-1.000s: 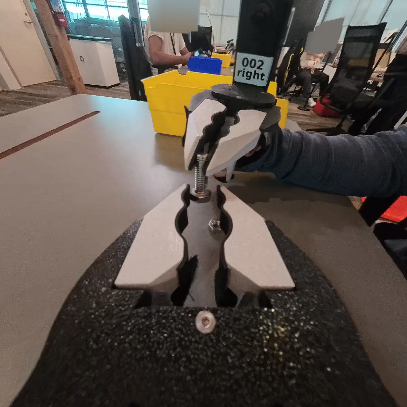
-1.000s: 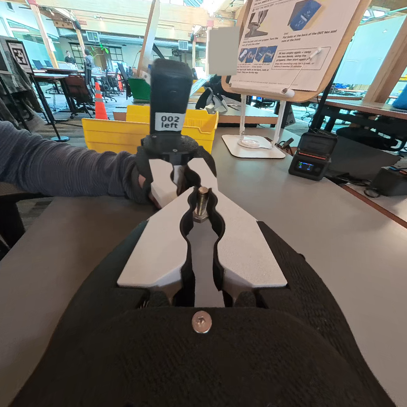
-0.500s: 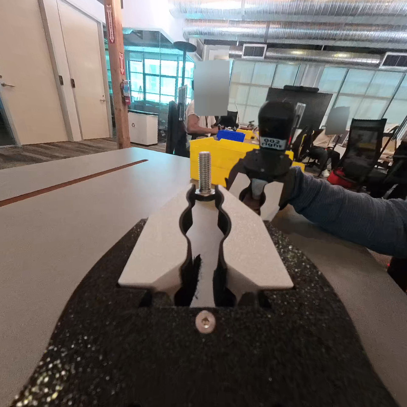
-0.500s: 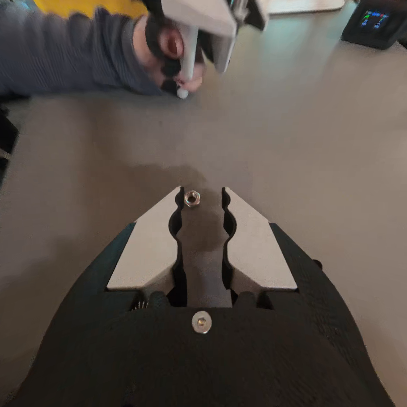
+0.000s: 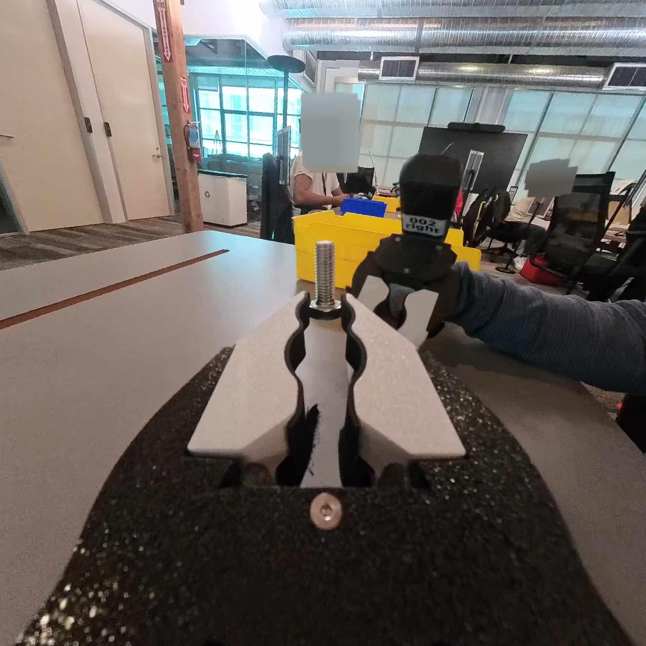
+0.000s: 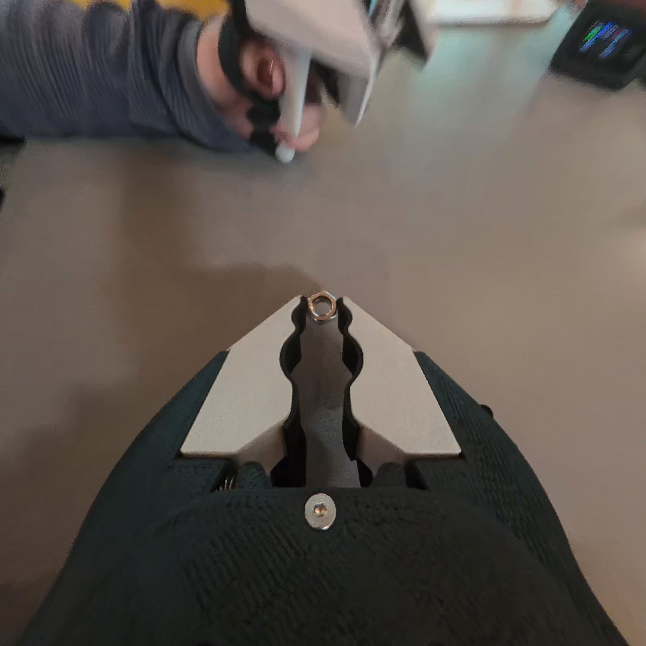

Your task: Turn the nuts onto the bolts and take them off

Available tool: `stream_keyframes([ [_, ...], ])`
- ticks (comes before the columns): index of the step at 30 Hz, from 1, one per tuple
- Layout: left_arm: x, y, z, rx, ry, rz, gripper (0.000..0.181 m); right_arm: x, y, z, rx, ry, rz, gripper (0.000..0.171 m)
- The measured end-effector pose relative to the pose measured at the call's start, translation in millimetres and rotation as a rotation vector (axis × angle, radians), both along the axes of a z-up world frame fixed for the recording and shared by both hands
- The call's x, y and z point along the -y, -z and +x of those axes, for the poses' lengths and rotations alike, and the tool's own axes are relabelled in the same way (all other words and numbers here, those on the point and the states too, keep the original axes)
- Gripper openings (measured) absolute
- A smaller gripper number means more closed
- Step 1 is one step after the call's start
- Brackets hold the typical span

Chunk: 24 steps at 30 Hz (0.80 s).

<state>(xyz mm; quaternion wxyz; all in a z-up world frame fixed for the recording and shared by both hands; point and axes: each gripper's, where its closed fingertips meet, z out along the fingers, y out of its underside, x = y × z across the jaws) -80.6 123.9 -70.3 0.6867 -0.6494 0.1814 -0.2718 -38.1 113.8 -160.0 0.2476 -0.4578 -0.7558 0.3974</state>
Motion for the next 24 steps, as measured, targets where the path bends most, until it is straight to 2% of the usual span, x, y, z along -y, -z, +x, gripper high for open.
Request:
stream_keyframes([
  [1, 0, 2, 3, -0.009, 0.013, -0.011, 0.015, -3, -12, -3, -0.066, 0.017, -0.034, 0.016],
  [5, 3, 20, 23, -0.095, 0.101, -0.126, 0.015, -10, -67, 0, -0.314, 0.039, -0.194, 0.016],
  [8, 11, 37, 47, -0.143, 0.223, -0.249, 0.015, -4, -94, 12, -0.393, -0.011, -0.291, 0.016],
  [16, 31, 43, 76, -0.139, 0.402, -0.312, 0.015, 21, -90, 24, -0.265, -0.141, -0.419, 0.016],
  [24, 41, 50, 90, -0.162, 0.483, -0.368, 0.015, 31, -80, 28, -0.182, -0.164, -0.367, 0.016],
])
